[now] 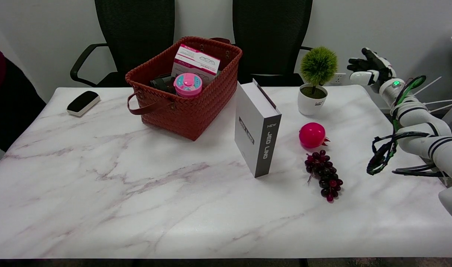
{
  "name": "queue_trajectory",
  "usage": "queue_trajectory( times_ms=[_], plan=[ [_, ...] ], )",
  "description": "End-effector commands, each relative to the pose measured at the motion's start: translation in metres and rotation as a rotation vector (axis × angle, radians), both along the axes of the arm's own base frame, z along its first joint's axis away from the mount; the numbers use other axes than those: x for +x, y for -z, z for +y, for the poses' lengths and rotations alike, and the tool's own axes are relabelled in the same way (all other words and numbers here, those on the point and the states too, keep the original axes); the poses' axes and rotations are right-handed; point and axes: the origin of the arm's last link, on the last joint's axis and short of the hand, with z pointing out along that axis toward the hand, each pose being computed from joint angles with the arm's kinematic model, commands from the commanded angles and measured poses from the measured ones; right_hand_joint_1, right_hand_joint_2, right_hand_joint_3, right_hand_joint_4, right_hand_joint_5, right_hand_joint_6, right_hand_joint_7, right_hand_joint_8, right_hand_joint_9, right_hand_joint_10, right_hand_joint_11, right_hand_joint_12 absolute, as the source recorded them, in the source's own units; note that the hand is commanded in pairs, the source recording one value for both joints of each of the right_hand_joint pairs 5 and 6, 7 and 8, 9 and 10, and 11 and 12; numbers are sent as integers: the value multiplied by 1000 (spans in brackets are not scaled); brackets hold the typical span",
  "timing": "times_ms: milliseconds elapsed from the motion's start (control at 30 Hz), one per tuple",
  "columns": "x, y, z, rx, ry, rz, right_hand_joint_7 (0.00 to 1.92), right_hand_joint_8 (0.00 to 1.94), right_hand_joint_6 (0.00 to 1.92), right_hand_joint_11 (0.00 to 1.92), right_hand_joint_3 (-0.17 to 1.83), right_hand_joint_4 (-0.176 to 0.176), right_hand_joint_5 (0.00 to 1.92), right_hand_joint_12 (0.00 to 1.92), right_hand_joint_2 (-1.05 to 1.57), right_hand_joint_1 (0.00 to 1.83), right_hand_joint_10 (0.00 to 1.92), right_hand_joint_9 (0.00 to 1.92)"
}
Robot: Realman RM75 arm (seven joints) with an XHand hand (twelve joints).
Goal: Pick up the potted plant.
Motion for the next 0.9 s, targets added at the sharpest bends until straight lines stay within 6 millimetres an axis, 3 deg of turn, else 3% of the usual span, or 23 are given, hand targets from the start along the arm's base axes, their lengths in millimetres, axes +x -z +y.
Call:
queue_trajectory(
  times_ms=[33,267,433,800,900],
  plan=[
    [-36,25,-13,40,118,-38,380,380,8,237,672,0,8,237,-833,1175,434,434],
    [-51,41,-20,60,156,-38,373,373,10,229,674,0,10,229,-835,1175,425,425],
    [-60,38,-17,31,185,-49,370,370,10,224,677,0,10,224,-840,1172,420,420],
    [-62,41,-22,15,211,-77,353,353,0,208,655,0,0,208,-839,1165,374,374],
    [-65,45,-24,24,217,-73,360,360,9,203,569,0,9,203,-801,1189,369,369]
  ],
)
